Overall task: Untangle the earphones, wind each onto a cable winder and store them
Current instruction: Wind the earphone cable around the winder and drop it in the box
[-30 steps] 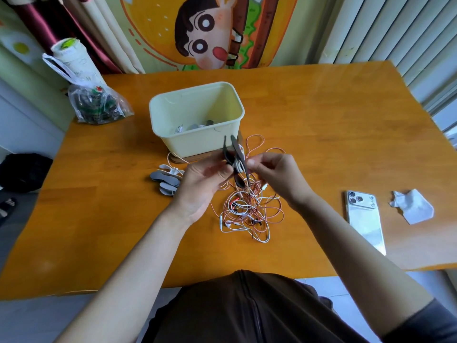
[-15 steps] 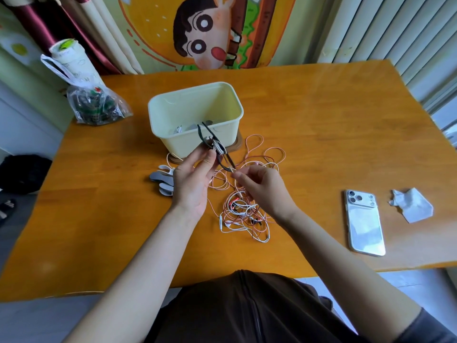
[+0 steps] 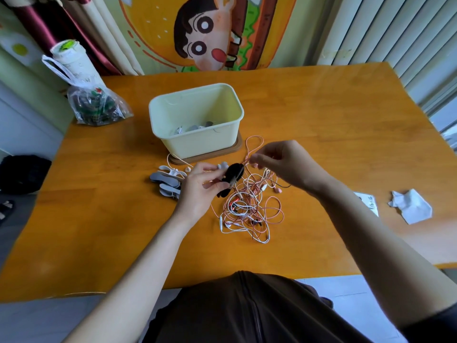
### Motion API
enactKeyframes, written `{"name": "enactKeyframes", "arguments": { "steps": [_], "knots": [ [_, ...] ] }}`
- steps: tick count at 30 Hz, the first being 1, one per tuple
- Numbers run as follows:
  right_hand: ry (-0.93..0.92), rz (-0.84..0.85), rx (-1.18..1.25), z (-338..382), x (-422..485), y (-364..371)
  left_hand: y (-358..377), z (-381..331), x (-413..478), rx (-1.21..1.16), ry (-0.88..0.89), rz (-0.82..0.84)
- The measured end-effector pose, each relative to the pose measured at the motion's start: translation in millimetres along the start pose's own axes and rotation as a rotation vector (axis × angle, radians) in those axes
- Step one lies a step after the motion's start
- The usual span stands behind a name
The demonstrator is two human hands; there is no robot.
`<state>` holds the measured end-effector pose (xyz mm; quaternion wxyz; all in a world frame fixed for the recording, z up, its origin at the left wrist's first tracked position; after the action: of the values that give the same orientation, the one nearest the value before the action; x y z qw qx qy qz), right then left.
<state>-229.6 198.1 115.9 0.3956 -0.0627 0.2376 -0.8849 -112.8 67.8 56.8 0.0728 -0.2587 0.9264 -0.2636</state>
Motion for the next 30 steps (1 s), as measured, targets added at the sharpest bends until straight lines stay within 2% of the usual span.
{"name": "enactKeyframes", "arguments": {
  "steps": [5, 8, 14, 18, 22, 27, 30],
  "knots": [
    [-0.068, -0.089, -0.024, -1, 4, -8, 16, -24, -10, -0.203, 0.080, 0.174],
    [-0.044, -0.094, 0.056, -13, 2, -4, 11, -32, -11, -0.427, 0.073, 0.148],
    [0.045, -0.007, 0.372, -18, -9, 25, 9, -39, -8, -0.826, 0.031, 0.167],
    [0.061, 0.022, 0.454, -20, -14, 46, 5, -32, -4, -0.963, -0.072, 0.086],
    [0.058, -0.025, 0.392, -19, -19, 53, 2, -19, -3, -0.995, -0.198, -0.048],
    [0.041, -0.049, 0.270, -19, -22, 55, -2, -7, -1, -0.956, -0.257, -0.156],
    [0.012, -0.028, 0.206, -14, -26, 56, -13, 6, 1, -0.688, -0.244, -0.230]
  ]
}}
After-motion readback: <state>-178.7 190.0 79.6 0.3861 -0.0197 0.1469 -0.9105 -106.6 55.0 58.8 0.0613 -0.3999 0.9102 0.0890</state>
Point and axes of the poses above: each hand's wrist, its own x-axis towards the middle knuckle, its own y-axis out of the palm, z = x × y, the point moved 8 cm from there along x, towards the middle knuckle, and after that the axes turned 10 degrees about x, right-handed, at the moved point
